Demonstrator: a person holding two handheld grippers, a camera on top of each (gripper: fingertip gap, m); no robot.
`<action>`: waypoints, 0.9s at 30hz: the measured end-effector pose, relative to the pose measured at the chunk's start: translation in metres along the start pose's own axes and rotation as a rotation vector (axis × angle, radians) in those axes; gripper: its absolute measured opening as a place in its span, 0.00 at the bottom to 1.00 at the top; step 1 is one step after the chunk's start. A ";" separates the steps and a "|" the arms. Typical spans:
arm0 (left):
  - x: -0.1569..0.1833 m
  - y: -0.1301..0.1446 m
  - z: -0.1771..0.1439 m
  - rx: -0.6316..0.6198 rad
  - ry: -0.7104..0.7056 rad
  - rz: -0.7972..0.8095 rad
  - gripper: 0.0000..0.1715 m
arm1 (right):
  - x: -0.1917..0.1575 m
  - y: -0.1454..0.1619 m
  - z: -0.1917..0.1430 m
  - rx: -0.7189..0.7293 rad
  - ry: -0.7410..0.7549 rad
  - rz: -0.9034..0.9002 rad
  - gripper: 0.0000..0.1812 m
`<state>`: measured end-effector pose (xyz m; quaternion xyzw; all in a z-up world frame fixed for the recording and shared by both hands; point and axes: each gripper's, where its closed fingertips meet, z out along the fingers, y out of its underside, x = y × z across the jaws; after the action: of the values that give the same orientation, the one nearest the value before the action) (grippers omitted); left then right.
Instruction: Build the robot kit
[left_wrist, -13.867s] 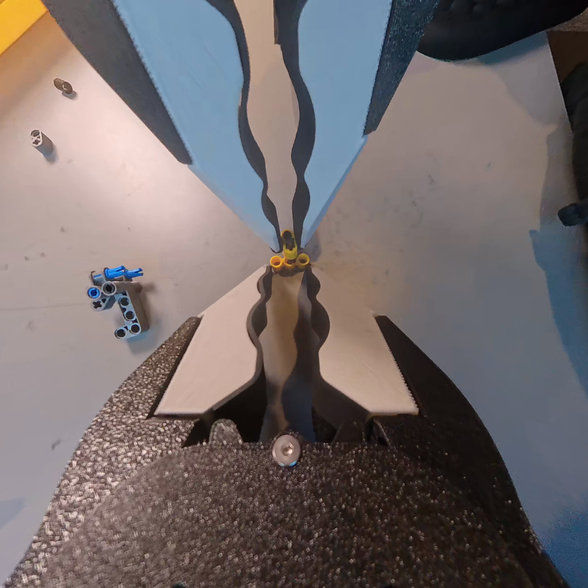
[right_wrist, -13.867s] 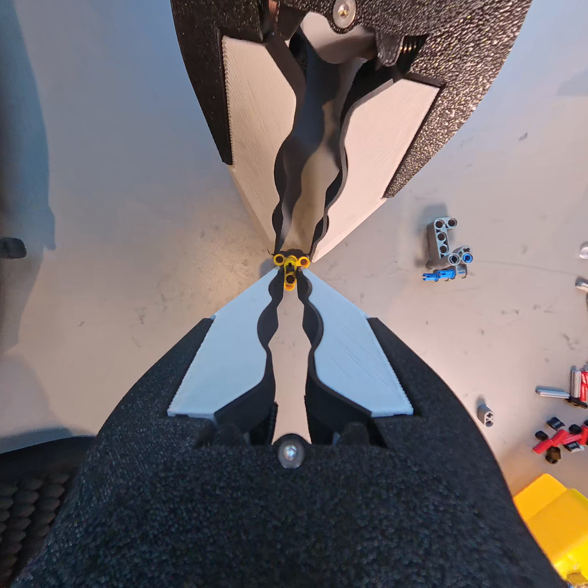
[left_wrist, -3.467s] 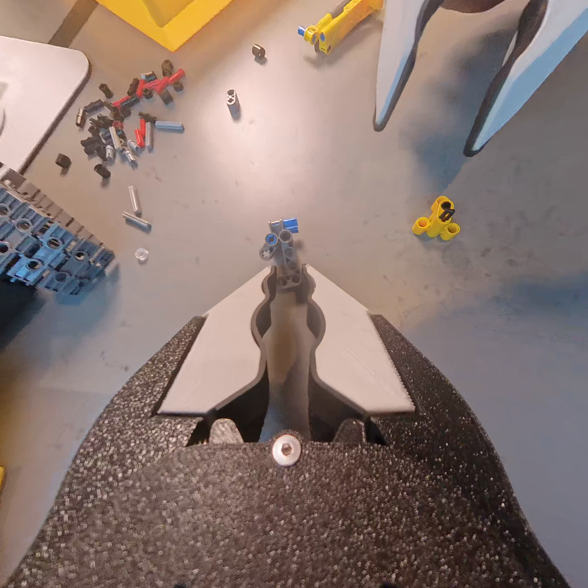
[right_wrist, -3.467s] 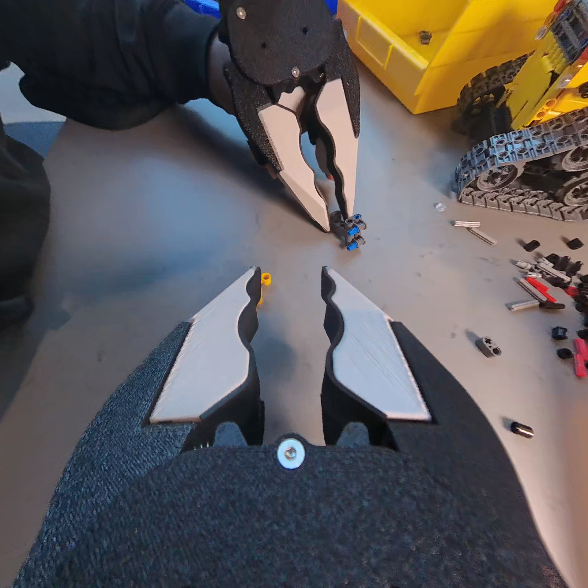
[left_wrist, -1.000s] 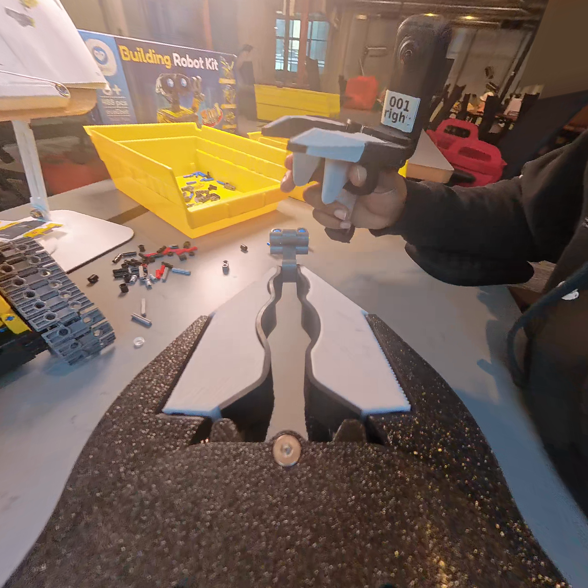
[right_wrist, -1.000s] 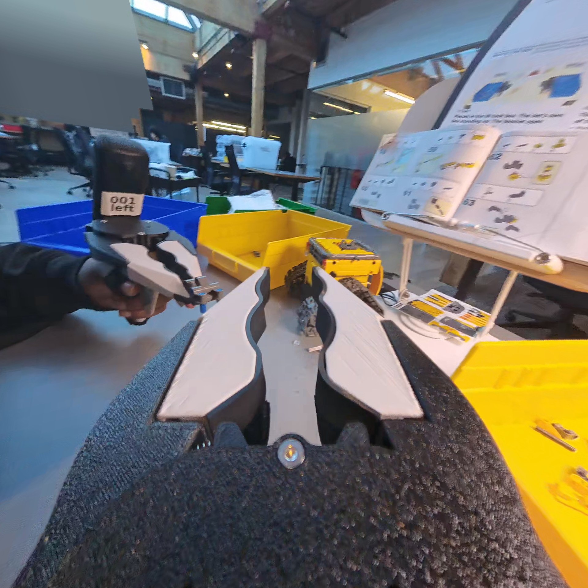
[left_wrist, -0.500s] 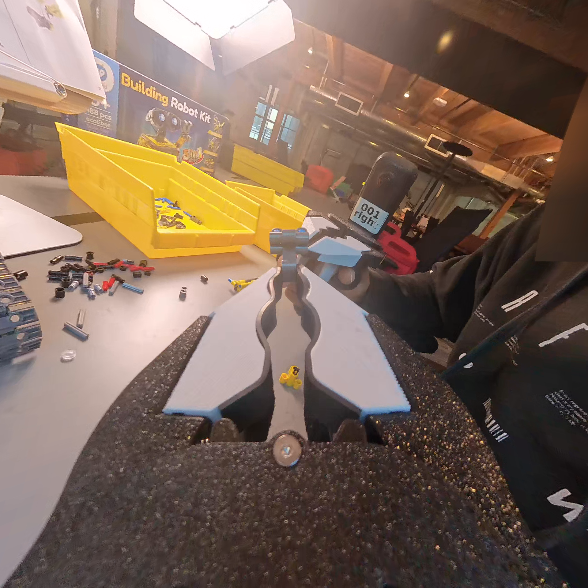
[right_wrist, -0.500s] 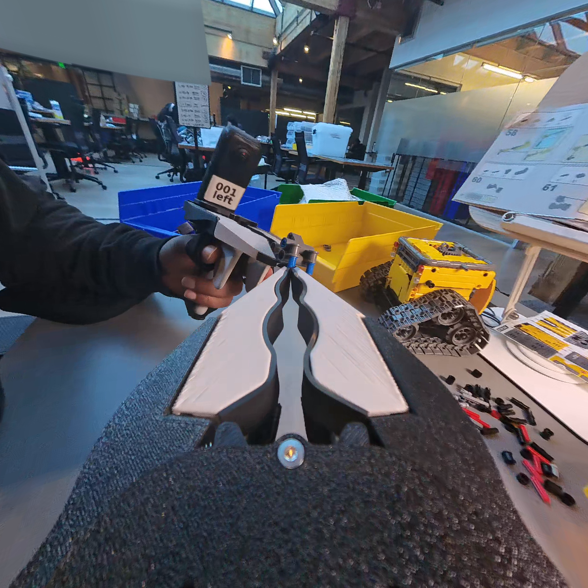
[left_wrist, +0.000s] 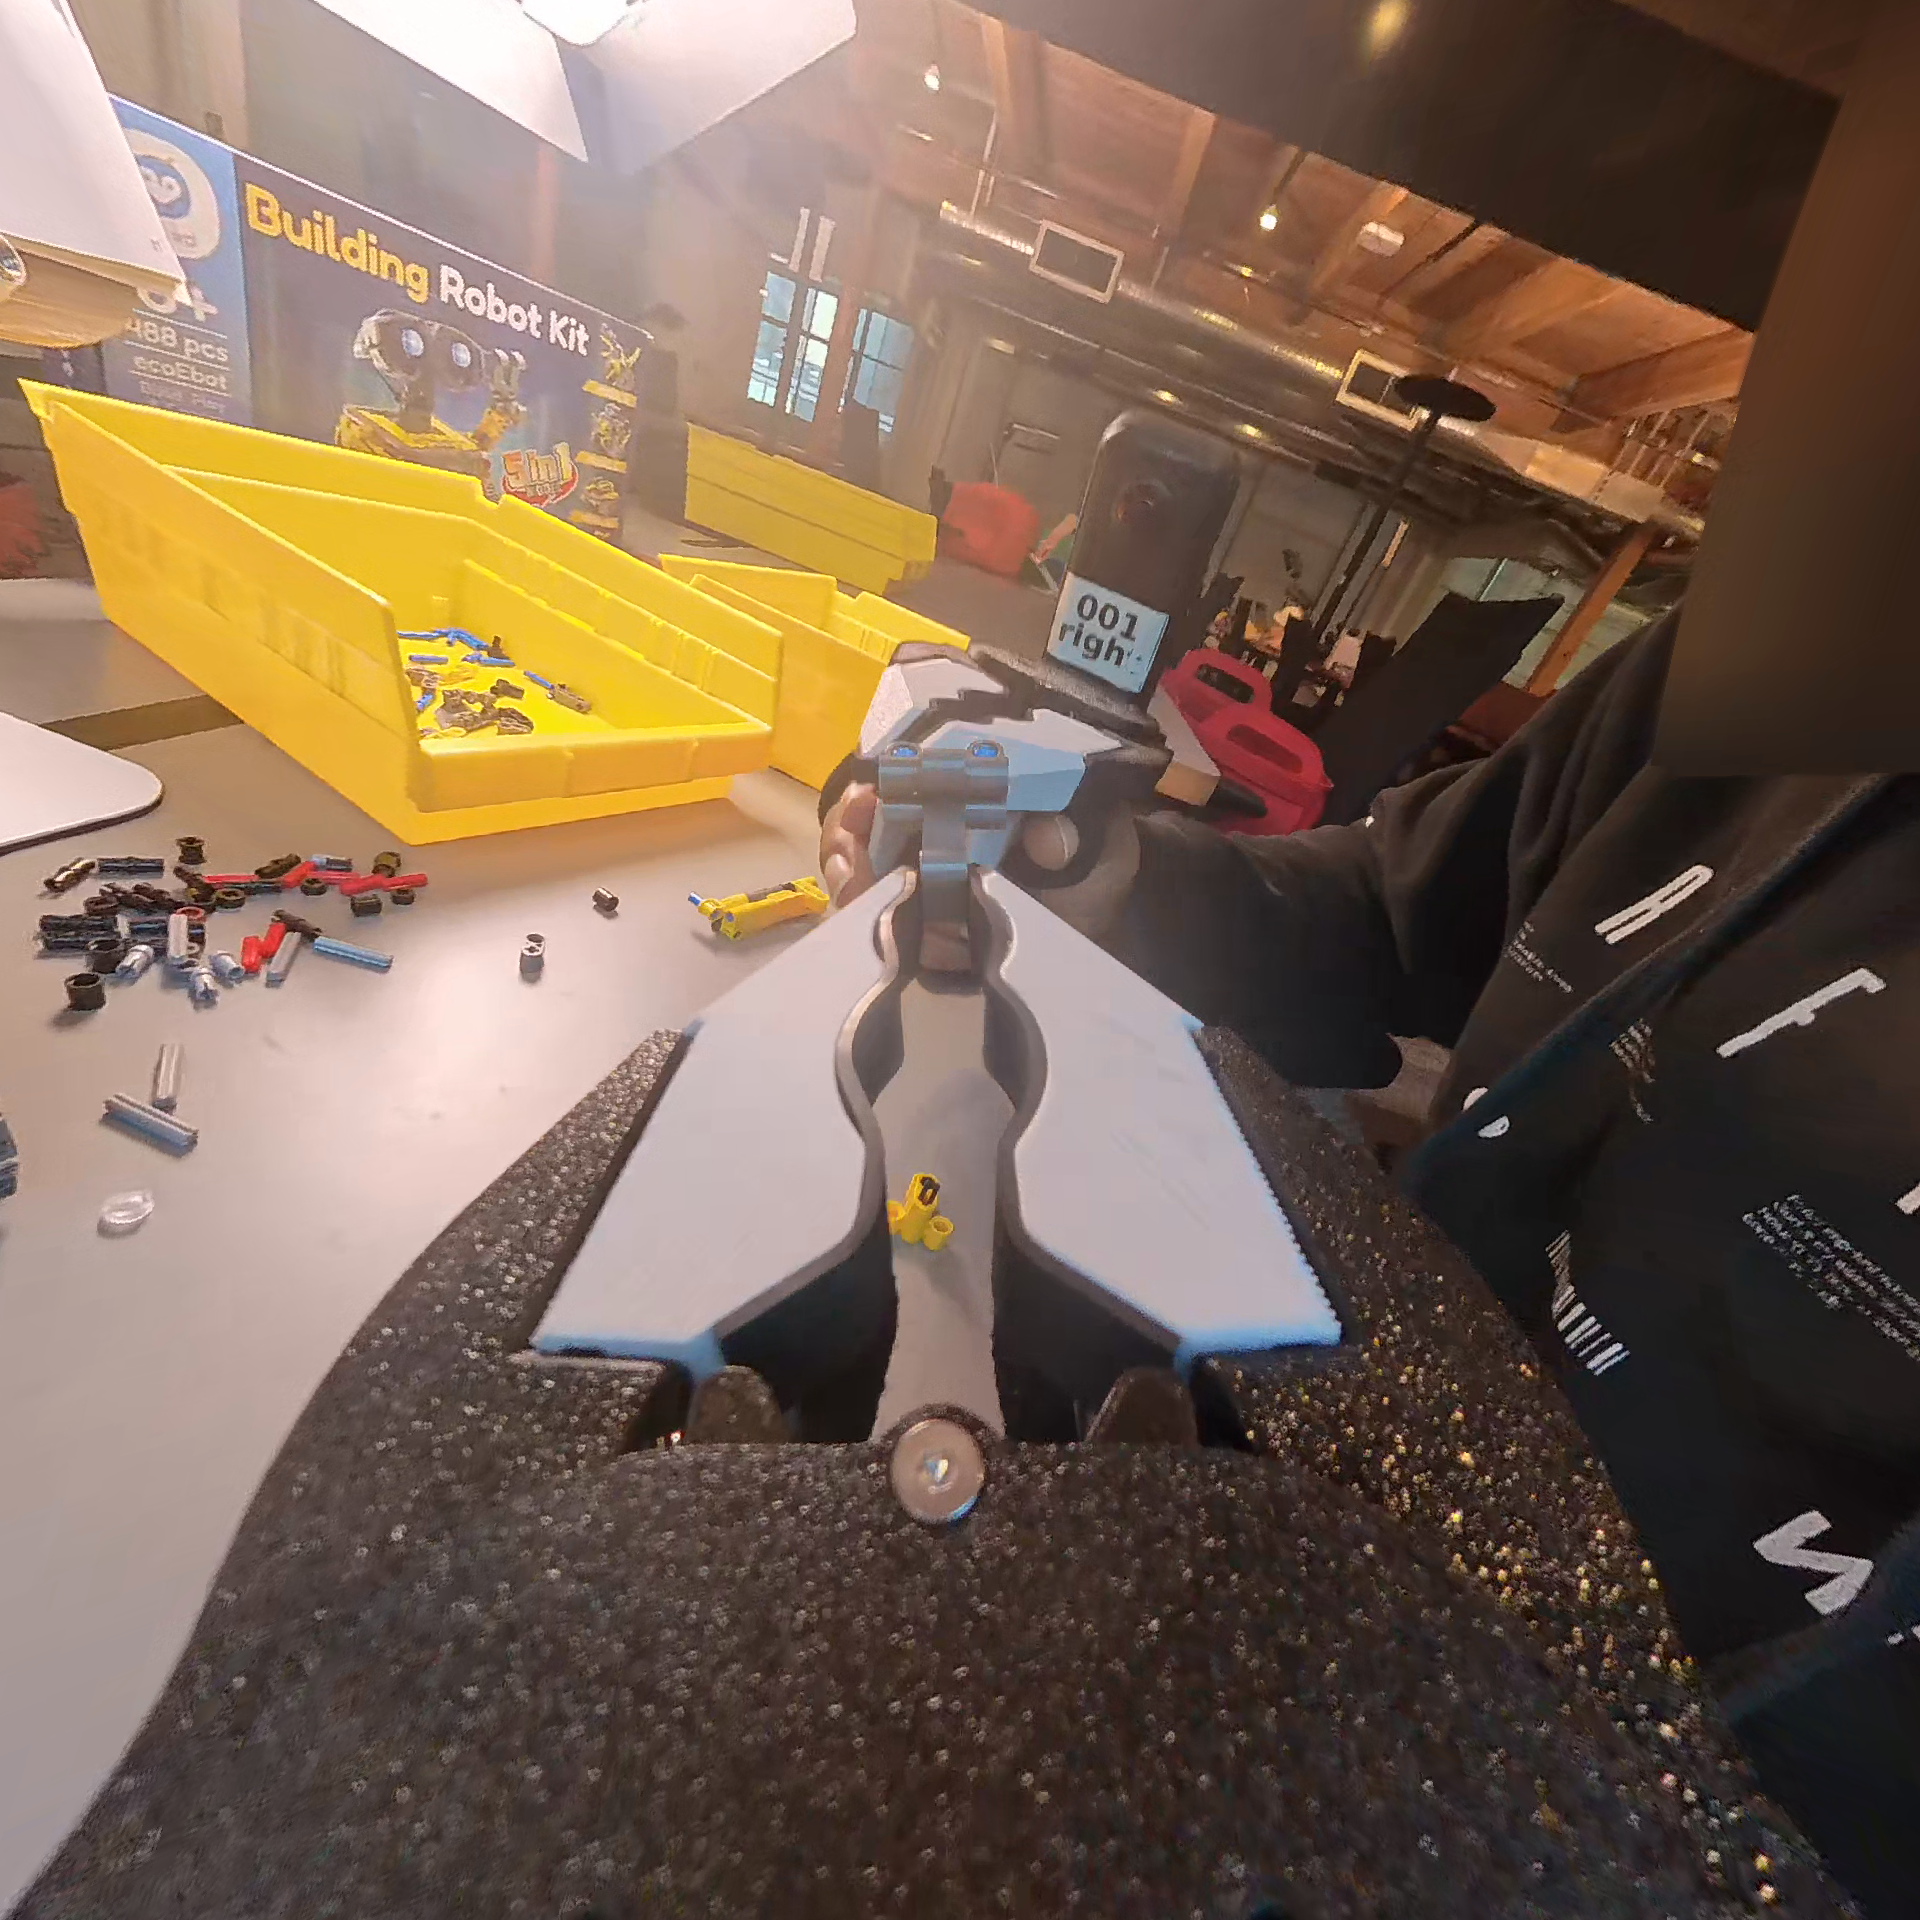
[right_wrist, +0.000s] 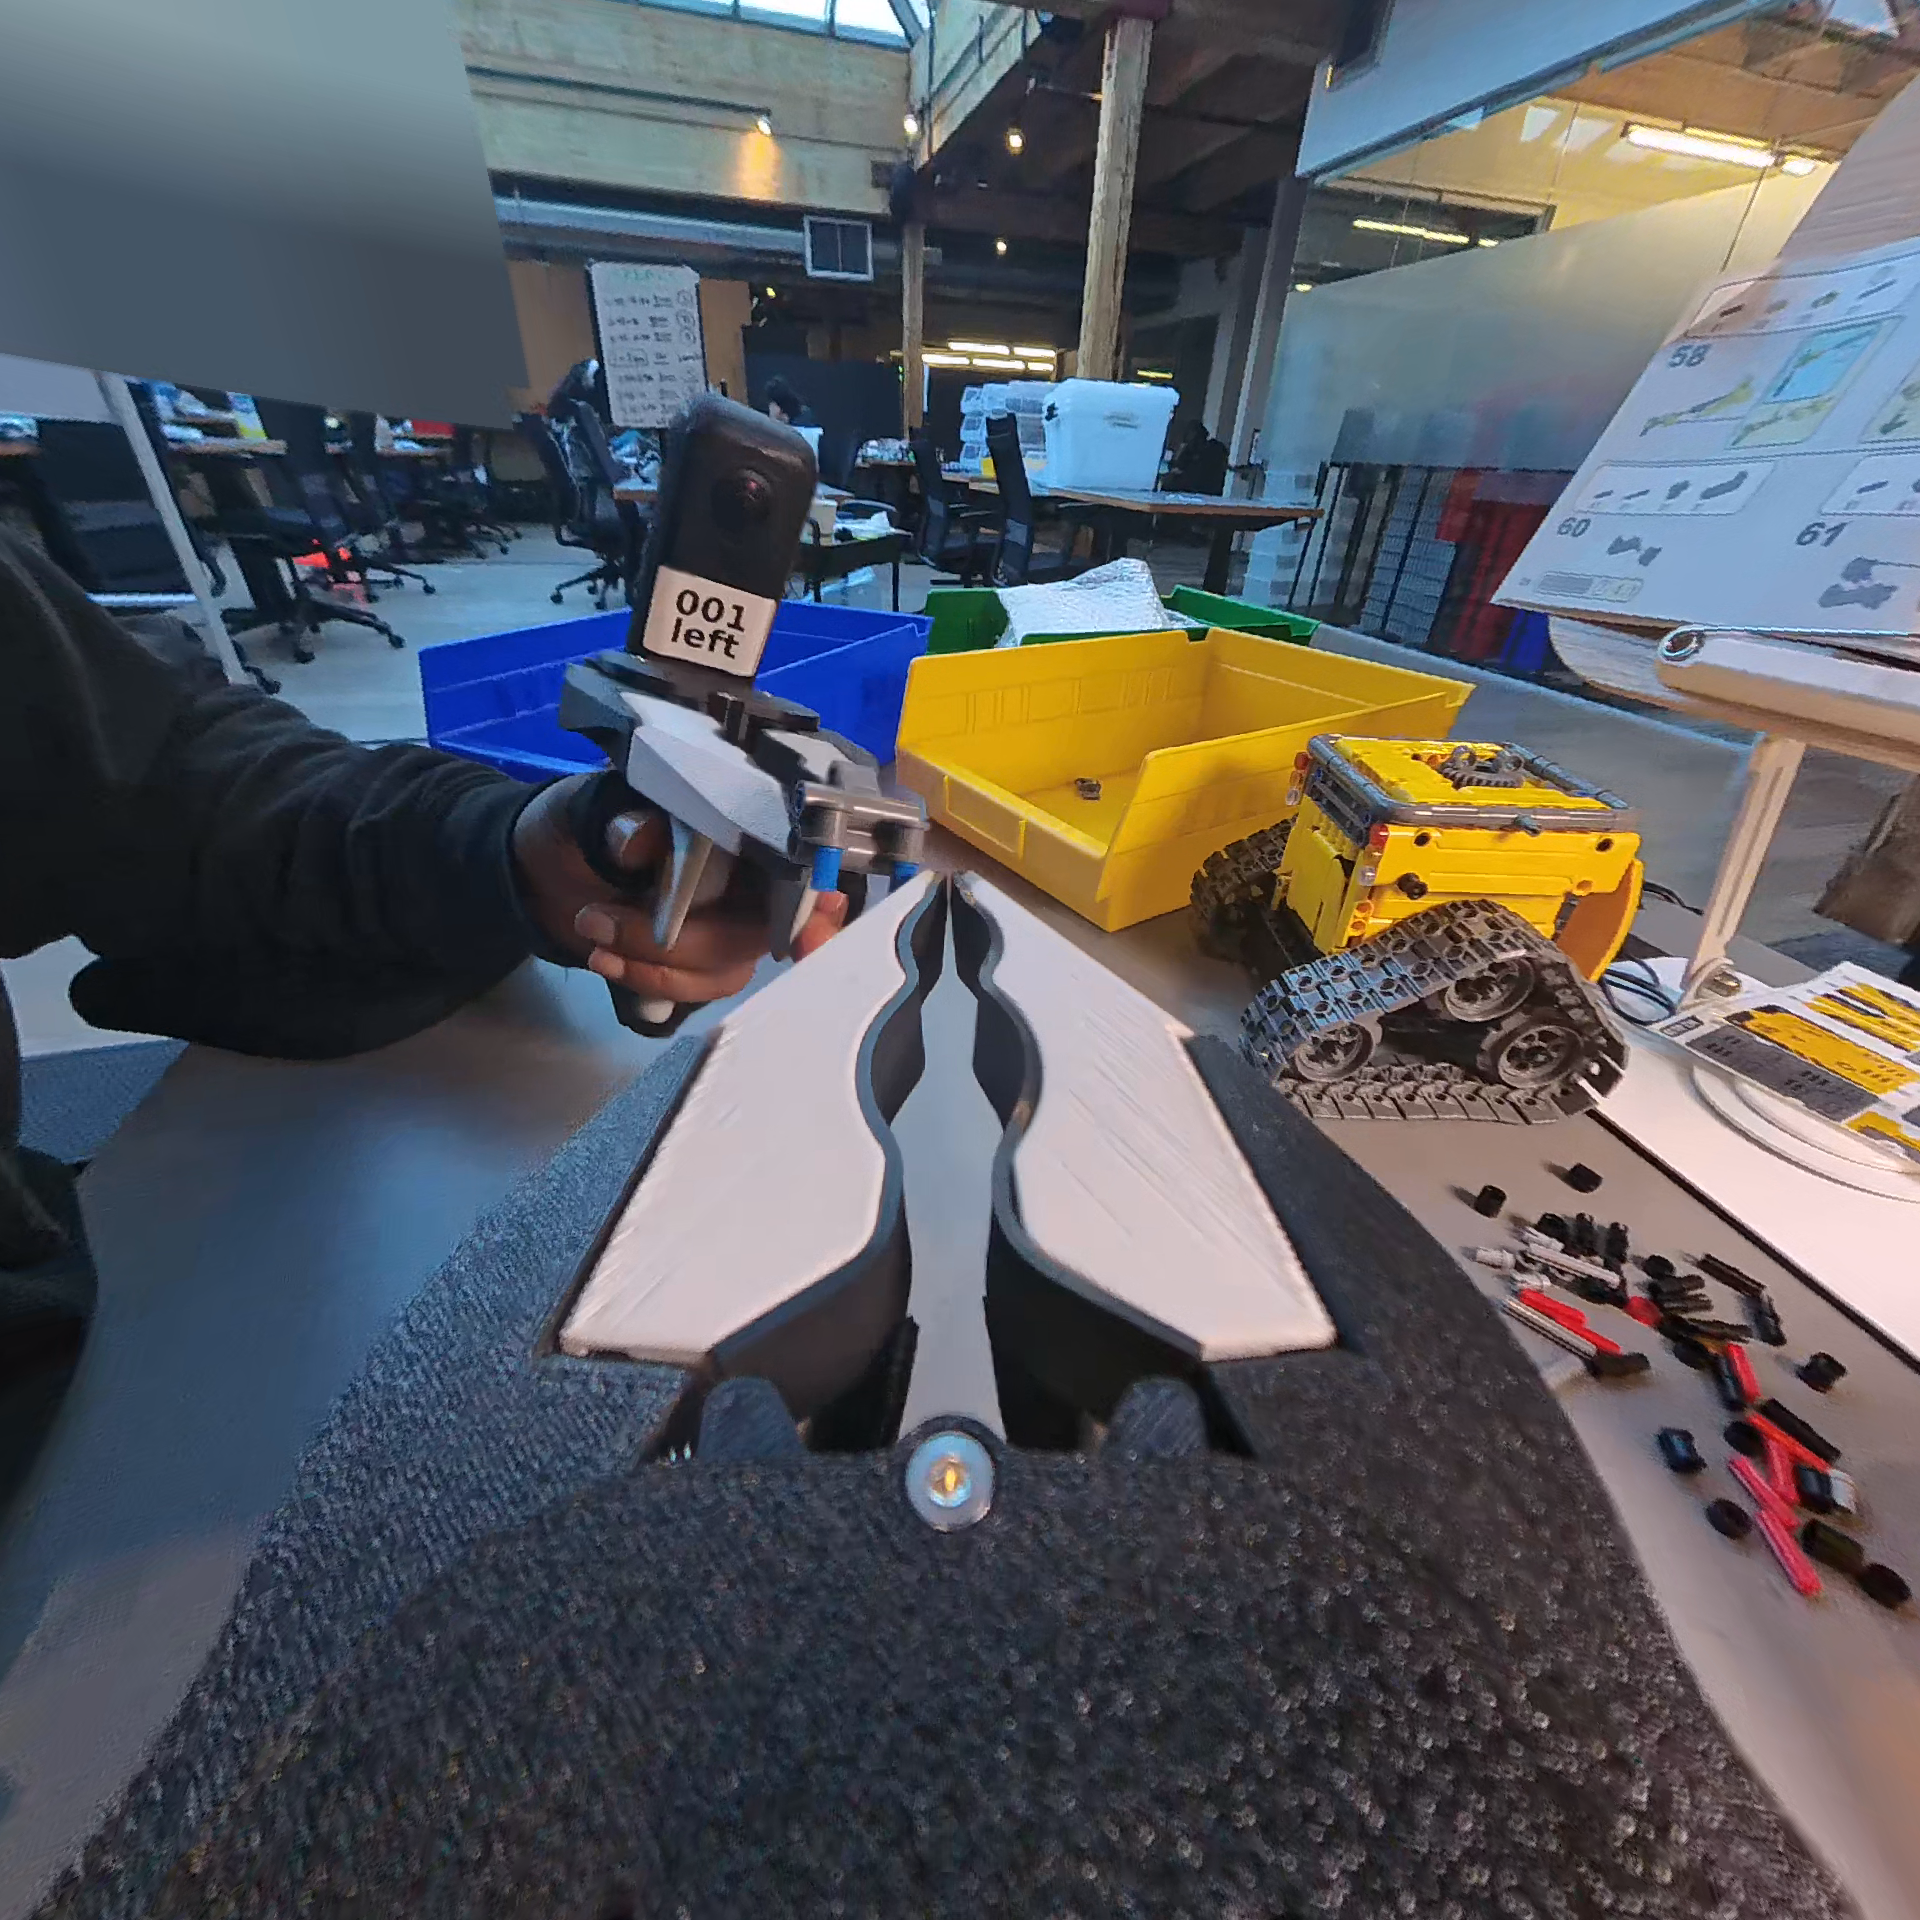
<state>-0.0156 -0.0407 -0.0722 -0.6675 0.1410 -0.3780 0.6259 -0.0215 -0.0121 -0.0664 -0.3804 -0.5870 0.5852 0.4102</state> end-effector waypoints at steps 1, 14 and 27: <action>0.000 0.003 0.001 -0.021 -0.004 0.018 0.04 | 0.003 0.002 -0.002 -0.022 0.006 -0.018 0.01; -0.002 0.096 0.007 -0.528 -0.009 0.289 0.04 | -0.047 0.121 -0.046 -0.680 -0.344 -0.147 0.13; -0.002 0.115 0.001 -0.639 0.011 0.313 0.04 | -0.058 0.135 -0.043 -0.756 -0.382 -0.130 0.21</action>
<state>0.0165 -0.0587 -0.1813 -0.7978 0.3560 -0.2177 0.4352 0.0351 -0.0465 -0.2046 -0.3508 -0.8484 0.3618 0.1619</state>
